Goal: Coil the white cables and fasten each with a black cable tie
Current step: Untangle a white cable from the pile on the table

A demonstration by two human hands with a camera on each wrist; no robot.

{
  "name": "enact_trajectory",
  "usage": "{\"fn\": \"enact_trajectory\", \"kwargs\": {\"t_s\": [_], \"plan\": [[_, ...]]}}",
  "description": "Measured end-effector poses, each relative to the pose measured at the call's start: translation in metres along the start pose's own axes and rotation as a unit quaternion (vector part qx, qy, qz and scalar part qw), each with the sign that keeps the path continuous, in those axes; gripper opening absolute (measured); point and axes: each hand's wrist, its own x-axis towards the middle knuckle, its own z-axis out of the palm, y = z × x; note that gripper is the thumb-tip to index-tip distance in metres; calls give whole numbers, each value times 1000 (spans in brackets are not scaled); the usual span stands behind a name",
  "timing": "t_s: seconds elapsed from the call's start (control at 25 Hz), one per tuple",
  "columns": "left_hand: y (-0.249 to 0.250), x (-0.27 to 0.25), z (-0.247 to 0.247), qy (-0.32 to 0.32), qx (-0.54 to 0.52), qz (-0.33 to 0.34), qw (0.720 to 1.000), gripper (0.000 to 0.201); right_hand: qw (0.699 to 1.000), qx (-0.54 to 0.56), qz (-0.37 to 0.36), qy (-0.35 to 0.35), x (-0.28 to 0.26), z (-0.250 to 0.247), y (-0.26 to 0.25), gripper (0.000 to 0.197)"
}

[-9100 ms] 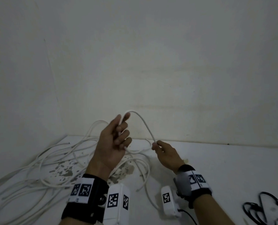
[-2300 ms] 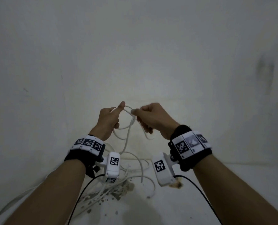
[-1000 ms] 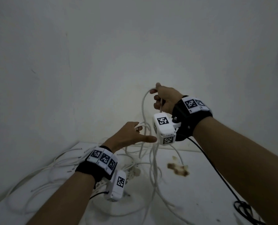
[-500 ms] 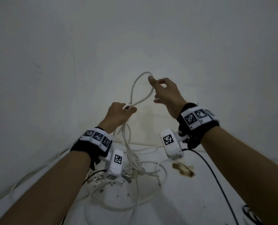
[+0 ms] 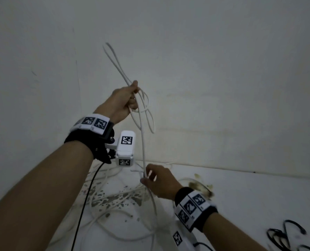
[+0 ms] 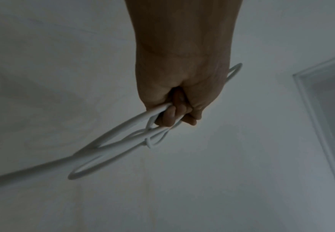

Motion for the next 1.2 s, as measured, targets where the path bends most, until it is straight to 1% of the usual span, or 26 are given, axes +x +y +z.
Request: {"fn": "enact_trajectory", "kwargs": {"t_s": [0.04,0.12,0.16,0.2,0.24,0.28,0.32,0.36,0.4,0.44,0.48,0.52,0.6,0.68,0.76,0.8,0.84,0.88,0.92,0.96,1.0,1.04,1.08,1.12,1.16,1.2], "plan": [[11,2,0,-1,-9,14,1000,31,997,-64,18,-25,-2,9,11,21],[32,4,1,-7,-32,39,999,33,980,-183,50,-64,-5,21,30,31],[39,4,0,-18,-34,41,998,33,976,-202,63,-59,-6,22,35,33],[43,3,0,-37,-20,34,999,33,978,-190,74,-43,-6,17,37,33],[42,0,0,-57,8,21,998,33,986,-143,84,-17,-3,9,35,30],[37,-3,-2,-75,44,4,996,33,994,-60,93,17,-1,-4,28,26],[28,-6,-3,-91,82,-14,992,33,992,50,103,58,2,-18,19,18],[19,-10,-4,-108,113,-32,987,32,976,158,112,97,4,-35,8,10],[10,-14,-4,-122,135,-49,982,31,953,246,119,132,4,-52,-3,6],[2,-19,-5,-135,149,-65,977,30,930,309,121,159,3,-69,-15,8],[-4,-23,-4,-149,155,-81,973,30,914,346,113,179,1,-83,-22,12],[-8,-27,-2,-164,154,-95,970,29,909,359,97,189,0,-95,-30,15],[-14,-34,3,-186,139,-115,966,29,926,323,67,182,0,-109,-42,20],[-17,-40,8,-191,100,-120,969,30,949,273,55,145,3,-109,-49,29],[-22,-44,11,-183,49,-121,974,31,954,272,59,114,7,-103,-45,47],[-24,-46,12,-179,27,-121,976,31,954,266,78,115,9,-99,-37,60],[-26,-47,12,-175,7,-121,977,31,960,231,112,115,7,-95,-29,67],[-27,-48,11,-169,-14,-119,978,31,964,195,153,101,4,-89,-20,64],[-28,-49,11,-163,-30,-116,979,32,958,201,192,70,-2,-85,-12,50],[-29,-48,11,-157,-38,-113,980,32,934,283,215,36,-4,-80,-4,32],[-29,-45,11,-149,-30,-109,982,33,883,419,211,21,-9,-77,2,24],[-30,-44,10,-139,-4,-109,984,32,804,565,182,46,-13,-76,8,33],[-30,-41,7,-127,37,-108,985,29,728,664,148,80,-15,-82,16,42],[-31,-40,2,-117,86,-109,983,27,684,709,130,108,-18,-92,25,45],[-32,-38,-6,-114,132,-115,978,29,676,712,134,132,-21,-103,32,46],[-33,-36,-16,-120,168,-127,970,36,719,661,142,162,-24,-113,41,48]]}}
